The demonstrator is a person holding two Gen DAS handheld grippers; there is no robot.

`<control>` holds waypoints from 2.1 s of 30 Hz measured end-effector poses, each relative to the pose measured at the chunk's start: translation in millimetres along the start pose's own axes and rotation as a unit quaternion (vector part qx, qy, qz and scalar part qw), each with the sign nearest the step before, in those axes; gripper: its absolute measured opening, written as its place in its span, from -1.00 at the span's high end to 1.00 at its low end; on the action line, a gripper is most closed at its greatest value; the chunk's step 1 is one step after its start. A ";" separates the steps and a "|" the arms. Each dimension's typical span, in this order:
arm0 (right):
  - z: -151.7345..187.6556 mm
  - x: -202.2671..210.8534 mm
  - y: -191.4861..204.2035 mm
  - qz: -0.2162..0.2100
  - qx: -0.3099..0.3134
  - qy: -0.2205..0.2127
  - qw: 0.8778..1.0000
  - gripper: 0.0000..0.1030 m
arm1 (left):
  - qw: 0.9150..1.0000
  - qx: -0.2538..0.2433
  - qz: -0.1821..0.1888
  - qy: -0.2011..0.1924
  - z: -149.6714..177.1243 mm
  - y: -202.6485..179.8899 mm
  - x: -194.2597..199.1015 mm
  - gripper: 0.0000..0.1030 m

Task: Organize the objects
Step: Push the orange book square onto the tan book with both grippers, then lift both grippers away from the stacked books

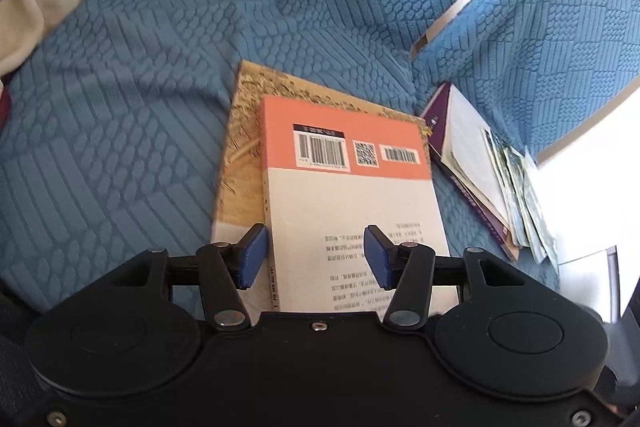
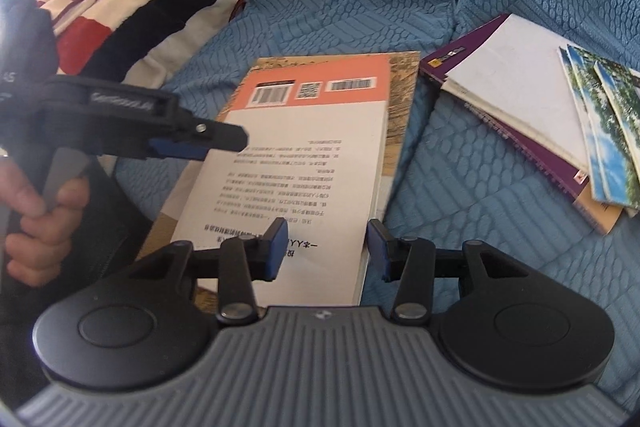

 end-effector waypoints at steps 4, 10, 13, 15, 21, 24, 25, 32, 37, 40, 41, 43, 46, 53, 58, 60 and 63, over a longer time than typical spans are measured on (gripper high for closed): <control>2.6 0.2 4.2 0.004 -0.031 -0.006 1.000 0.08 | 1.000 0.005 0.005 -0.001 -2.0 6.7 1.8 0.04; 4.4 -3.4 22.6 0.032 -0.020 0.001 0.999 0.08 | 1.000 -0.007 -0.004 -0.003 1.4 9.2 8.4 0.02; 5.6 -3.3 26.7 0.034 -0.025 0.000 0.999 0.08 | 1.000 0.002 -0.001 -0.007 1.5 14.5 12.8 0.02; 6.1 -2.9 27.6 0.032 -0.031 -0.003 0.999 0.08 | 1.000 0.012 0.004 -0.008 1.6 18.3 16.1 0.02; 7.3 -1.9 33.4 0.042 -0.029 -0.009 0.999 0.08 | 1.000 0.015 0.005 -0.007 3.8 20.1 21.2 0.02; 8.8 0.2 36.1 0.039 -0.018 -0.007 0.999 0.08 | 1.000 0.010 -0.003 -0.006 5.1 18.7 22.1 0.02; 10.0 0.8 36.1 0.038 -0.015 -0.006 0.999 0.08 | 1.000 0.010 -0.003 -0.006 5.7 18.6 22.4 0.02; 12.3 4.3 36.4 0.038 -0.017 -0.007 0.999 0.10 | 1.000 0.006 -0.008 0.002 6.0 16.9 23.2 0.02; 5.6 12.2 38.1 0.062 -0.027 0.005 0.998 0.12 | 1.000 -0.016 -0.015 -0.007 7.9 8.9 32.5 0.05; -0.8 29.5 36.5 0.066 -0.041 -0.010 0.997 0.12 | 0.998 -0.047 -0.024 -0.020 9.4 -4.0 44.8 0.04; -3.1 36.9 36.7 0.067 -0.044 -0.018 0.997 0.12 | 0.998 -0.053 -0.023 -0.025 9.5 -8.4 49.7 0.04; -8.2 52.4 37.7 0.068 -0.047 -0.033 0.996 0.12 | 0.997 -0.064 -0.022 -0.032 8.9 -17.4 60.4 0.03; -12.6 73.2 39.1 0.072 -0.053 -0.055 0.995 0.12 | 0.996 -0.072 -0.024 -0.044 9.9 -30.1 77.9 0.02; -11.4 113.1 43.0 0.077 -0.074 -0.099 0.989 0.12 | 0.993 -0.095 -0.017 -0.061 16.4 -58.0 111.0 0.01; -10.9 136.1 47.0 0.090 -0.073 -0.120 0.986 0.09 | 0.990 -0.112 -0.015 -0.078 25.0 -82.7 131.5 0.00; -9.7 144.4 50.7 0.093 -0.070 -0.123 0.986 0.10 | 0.989 -0.119 -0.017 -0.085 30.2 -92.5 140.3 0.00; -8.6 158.0 55.6 0.094 -0.066 -0.132 0.985 0.10 | 0.989 -0.120 -0.016 -0.090 37.9 -101.4 150.4 0.00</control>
Point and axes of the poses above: each gripper's, at about its wrist camera, not at the fingertips, and x roughly against the way its jaws point, y to its left, z to its underside, the point moved 1 cm from there along -x, roughly the way its jaws point, and after that the axes turned 5 degrees about z, right-handed, at the moved point
